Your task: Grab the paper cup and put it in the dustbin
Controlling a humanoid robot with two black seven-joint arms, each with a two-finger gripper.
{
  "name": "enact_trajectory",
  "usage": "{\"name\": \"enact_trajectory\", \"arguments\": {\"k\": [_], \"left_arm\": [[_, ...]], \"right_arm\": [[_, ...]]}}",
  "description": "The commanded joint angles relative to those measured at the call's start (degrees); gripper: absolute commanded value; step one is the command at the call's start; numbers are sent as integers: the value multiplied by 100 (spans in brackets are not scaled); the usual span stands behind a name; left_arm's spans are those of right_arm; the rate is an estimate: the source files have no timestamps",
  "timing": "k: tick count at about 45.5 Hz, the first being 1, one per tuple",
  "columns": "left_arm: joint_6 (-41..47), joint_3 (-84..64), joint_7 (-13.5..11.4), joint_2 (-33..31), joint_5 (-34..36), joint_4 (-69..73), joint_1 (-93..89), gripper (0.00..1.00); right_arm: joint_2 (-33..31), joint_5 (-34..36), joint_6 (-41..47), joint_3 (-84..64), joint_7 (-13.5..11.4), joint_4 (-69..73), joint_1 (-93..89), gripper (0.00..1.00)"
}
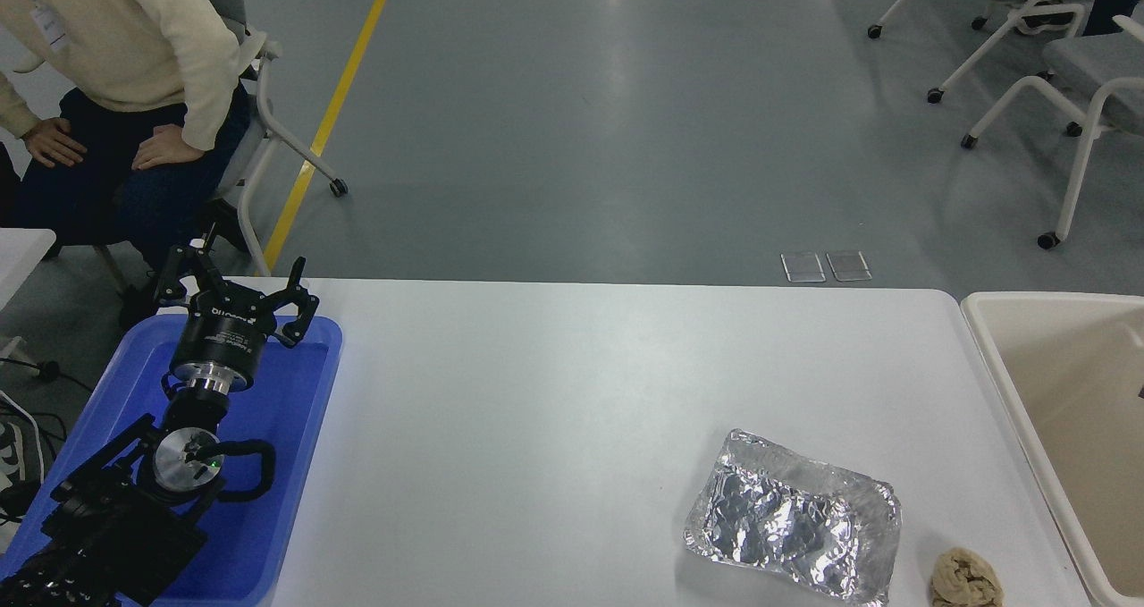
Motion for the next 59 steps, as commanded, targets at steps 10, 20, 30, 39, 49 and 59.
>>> {"name": "enact_trajectory", "arguments": {"k": [10,20,30,39,49,59], "left_arm": [[-9,-1,-2,0,-4,0,0,100],[-9,-1,7,0,-4,0,0,100],[-9,-1,-2,0,-4,0,0,100],[-9,-1,-2,0,-4,0,0,100],[-9,-1,7,0,-4,0,0,100],[-9,-1,7,0,4,0,0,100]], "right_arm": [[-421,-70,-7,104,0,884,608,94],[-676,-114,2,34,0,1535,951,94],[-940,-114,20,25,0,2114,1302,99],[-1326,-105,116,-211,0,3062,2391,100],[-1300,-96,345,-1432,0,4171,3543,100],[-967,-96,1073,-2276,9,4980,4527,100]]}}
